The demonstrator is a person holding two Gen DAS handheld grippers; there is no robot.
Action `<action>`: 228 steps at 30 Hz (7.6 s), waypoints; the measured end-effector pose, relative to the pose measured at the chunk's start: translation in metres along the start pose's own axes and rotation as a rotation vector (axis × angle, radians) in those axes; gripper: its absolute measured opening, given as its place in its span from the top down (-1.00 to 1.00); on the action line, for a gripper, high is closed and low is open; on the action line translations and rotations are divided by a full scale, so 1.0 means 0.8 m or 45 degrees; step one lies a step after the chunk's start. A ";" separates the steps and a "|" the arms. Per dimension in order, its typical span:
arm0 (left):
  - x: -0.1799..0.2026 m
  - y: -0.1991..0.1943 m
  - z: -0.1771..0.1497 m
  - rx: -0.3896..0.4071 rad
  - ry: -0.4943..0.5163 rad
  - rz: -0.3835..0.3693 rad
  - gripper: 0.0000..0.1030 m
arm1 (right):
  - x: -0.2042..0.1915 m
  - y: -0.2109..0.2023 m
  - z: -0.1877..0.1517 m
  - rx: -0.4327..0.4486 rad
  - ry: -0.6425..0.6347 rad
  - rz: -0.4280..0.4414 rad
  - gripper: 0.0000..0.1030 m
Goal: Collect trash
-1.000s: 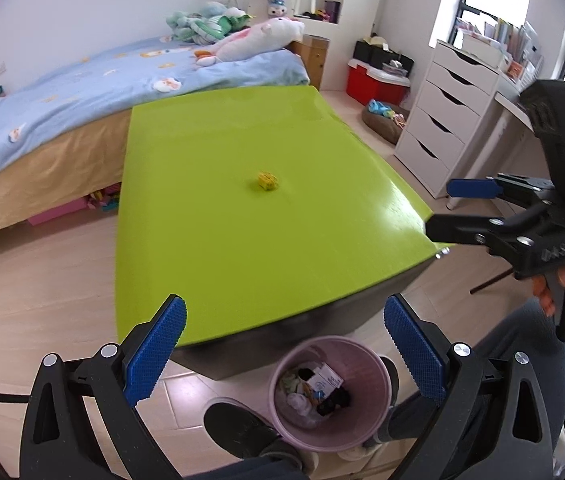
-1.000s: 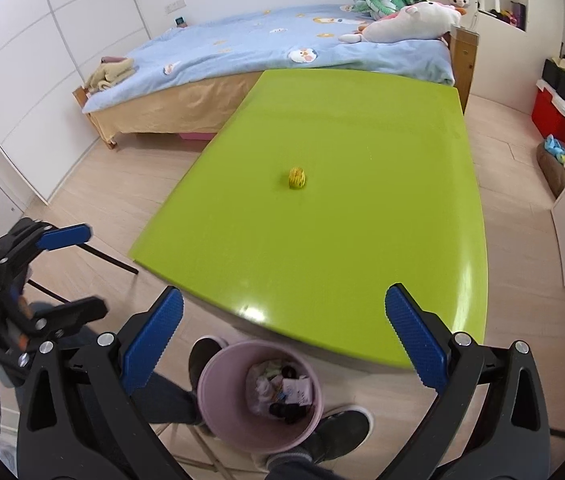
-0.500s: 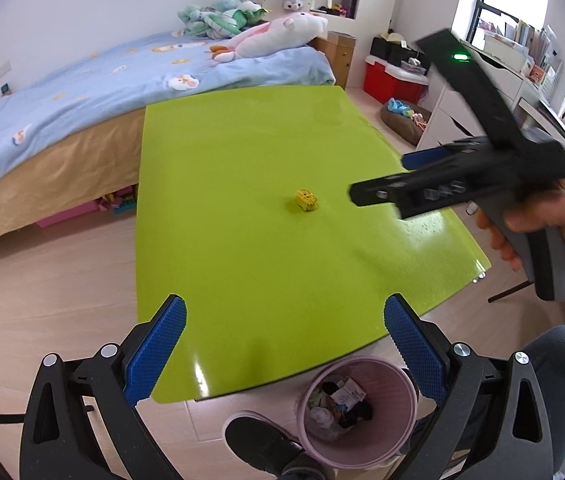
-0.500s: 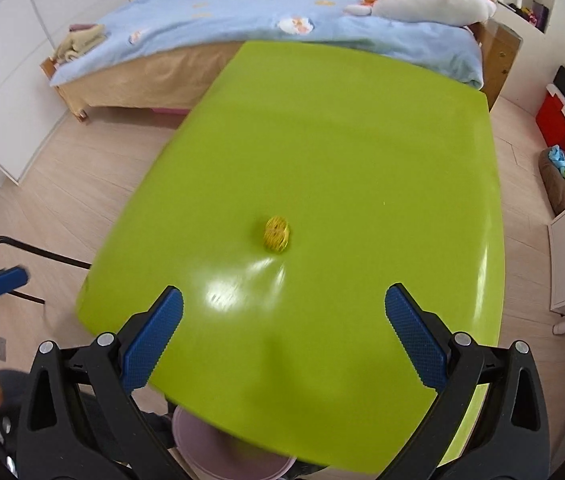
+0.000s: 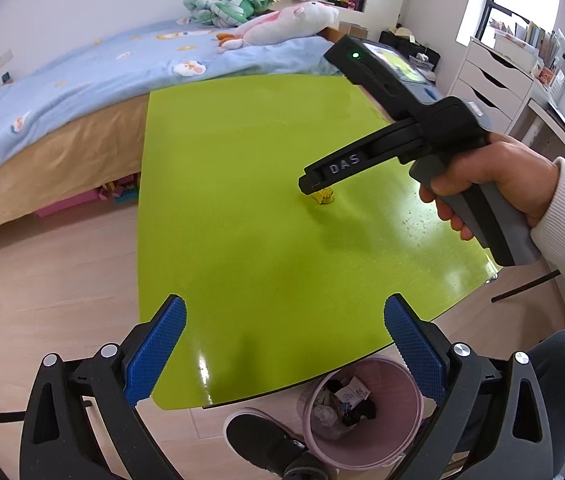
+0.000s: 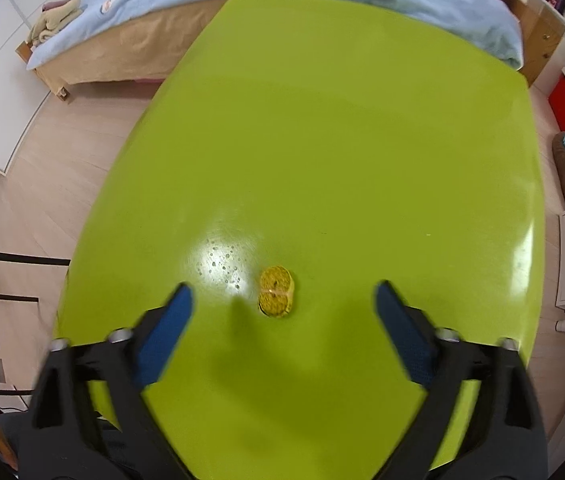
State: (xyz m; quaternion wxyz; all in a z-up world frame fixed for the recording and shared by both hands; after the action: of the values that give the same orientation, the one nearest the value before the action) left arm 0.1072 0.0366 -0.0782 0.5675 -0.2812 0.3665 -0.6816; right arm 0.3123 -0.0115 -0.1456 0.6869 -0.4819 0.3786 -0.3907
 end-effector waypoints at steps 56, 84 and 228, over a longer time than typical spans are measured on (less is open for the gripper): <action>0.020 0.048 0.068 -0.057 0.099 -0.022 1.00 | 0.071 -0.103 -0.090 0.241 0.028 0.061 0.63; 0.096 -0.032 -0.009 0.042 0.166 -0.076 1.00 | 0.055 -0.189 -0.246 0.379 -0.024 0.185 0.63; 0.053 -0.098 0.032 0.217 0.032 -0.066 -0.88 | 0.058 -0.267 -0.200 0.551 0.034 0.132 -0.92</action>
State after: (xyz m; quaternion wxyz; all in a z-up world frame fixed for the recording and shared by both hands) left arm 0.0748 -0.0026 -0.0007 0.5668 -0.2326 0.3069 -0.7284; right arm 0.1509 -0.1610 0.0122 0.7883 -0.2979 0.3193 -0.4335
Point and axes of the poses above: each gripper's, at about its wrist camera, not at the fingertips, and y roughly the way its jaws point, x to its right, z to its top, the point moved 5 cm from there along y, roughly the way its jaws point, and after that the axes turned 14 degrees about y, right-handed, at the moved point
